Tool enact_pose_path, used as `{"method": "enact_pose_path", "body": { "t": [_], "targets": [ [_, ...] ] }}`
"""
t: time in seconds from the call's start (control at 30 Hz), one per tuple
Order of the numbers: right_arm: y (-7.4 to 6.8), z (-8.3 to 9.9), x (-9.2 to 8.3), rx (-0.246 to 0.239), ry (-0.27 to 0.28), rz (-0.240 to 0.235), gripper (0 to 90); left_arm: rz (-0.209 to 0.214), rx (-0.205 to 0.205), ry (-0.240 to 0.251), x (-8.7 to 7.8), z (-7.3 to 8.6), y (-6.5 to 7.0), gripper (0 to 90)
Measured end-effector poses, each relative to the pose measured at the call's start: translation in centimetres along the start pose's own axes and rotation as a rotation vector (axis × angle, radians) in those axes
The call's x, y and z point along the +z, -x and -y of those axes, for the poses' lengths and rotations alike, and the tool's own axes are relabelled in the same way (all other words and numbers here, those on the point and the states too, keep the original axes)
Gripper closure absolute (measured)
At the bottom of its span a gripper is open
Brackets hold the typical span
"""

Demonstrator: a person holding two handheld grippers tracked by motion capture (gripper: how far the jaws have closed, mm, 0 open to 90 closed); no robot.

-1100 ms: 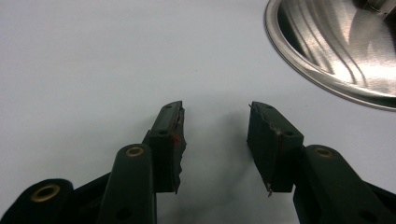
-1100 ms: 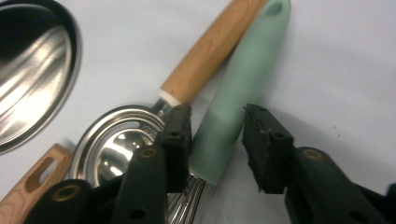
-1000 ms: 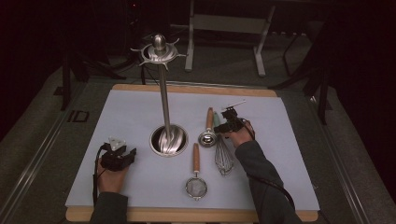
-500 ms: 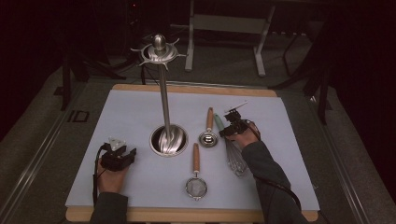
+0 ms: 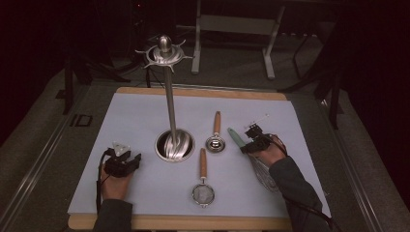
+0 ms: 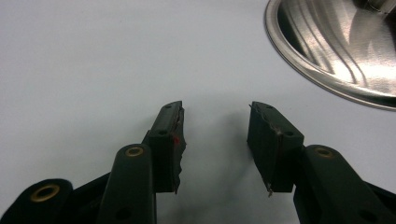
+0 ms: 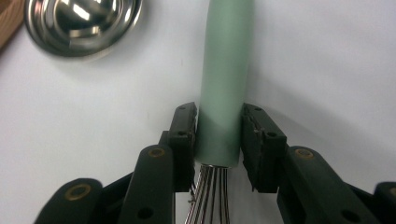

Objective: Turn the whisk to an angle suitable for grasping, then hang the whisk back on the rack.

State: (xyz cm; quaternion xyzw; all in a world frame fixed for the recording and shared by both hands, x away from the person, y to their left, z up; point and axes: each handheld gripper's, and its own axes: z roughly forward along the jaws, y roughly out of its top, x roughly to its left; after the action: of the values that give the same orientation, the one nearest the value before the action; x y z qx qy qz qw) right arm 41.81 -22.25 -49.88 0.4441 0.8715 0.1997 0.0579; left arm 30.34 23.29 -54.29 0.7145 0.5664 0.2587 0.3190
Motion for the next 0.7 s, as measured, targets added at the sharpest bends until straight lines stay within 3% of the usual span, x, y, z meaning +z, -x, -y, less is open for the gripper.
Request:
{"method": "enact_pose_path", "body": {
  "t": [0.3, 0.47, 0.7],
  "targets": [
    [0.3, 2.0, -1.1, -0.033, -0.035, -0.002, 67.5, -0.003, 0.002, 0.002, 0.0, 0.0, 0.0, 56.0],
    [0.4, 2.0, -1.5, -0.061, -0.092, -0.008, 67.0, -0.002, 0.001, 0.002, 0.0, 0.0, 0.0, 56.0],
    [0.6, 1.2, -1.5, -0.113, -0.218, -0.055, 66.2, -0.003, 0.002, 0.002, 0.0, 0.0, 0.0, 55.9]
  ]
}}
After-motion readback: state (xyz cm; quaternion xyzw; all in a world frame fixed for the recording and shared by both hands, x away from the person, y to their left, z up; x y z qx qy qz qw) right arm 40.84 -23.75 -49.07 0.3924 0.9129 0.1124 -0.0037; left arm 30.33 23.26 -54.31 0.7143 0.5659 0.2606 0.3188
